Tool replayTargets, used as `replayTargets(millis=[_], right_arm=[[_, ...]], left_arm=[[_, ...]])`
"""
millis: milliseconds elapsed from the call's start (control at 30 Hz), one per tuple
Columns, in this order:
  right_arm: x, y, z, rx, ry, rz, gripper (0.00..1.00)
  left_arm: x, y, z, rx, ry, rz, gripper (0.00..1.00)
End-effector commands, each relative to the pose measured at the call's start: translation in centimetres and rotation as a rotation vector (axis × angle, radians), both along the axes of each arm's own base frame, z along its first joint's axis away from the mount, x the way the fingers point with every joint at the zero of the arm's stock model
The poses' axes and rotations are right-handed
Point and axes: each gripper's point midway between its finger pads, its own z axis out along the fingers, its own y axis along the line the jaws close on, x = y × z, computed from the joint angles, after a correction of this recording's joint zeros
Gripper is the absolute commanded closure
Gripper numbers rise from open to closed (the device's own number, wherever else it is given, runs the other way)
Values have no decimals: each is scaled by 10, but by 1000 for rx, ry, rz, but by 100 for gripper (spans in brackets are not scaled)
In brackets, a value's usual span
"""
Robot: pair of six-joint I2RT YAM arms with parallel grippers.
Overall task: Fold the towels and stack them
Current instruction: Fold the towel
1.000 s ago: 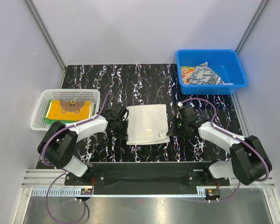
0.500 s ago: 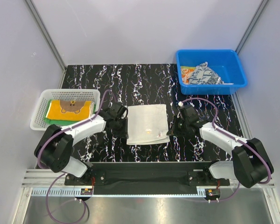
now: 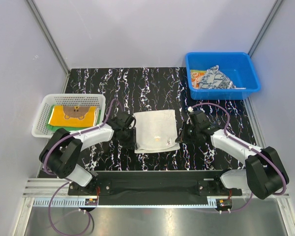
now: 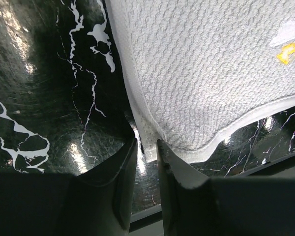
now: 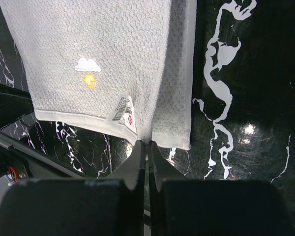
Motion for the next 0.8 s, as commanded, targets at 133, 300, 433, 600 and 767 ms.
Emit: replayTargets(millis=[133, 300, 433, 600, 767], right_arm=[[2, 7, 12, 32, -44, 26, 100], [1, 7, 13, 34, -50, 27, 100], [1, 7, 11, 37, -48, 28, 100], [1, 9, 12, 40, -50, 31, 100], [1, 8, 12, 38, -48, 33, 100]], left_arm=[[12, 0, 19, -14, -89, 54, 69], [23, -11, 54, -111, -190, 76, 62], [24, -13, 61, -134, -202, 88, 62], [16, -8, 45, -98, -162, 104, 62], [7, -8, 19, -63, -104, 101, 63]])
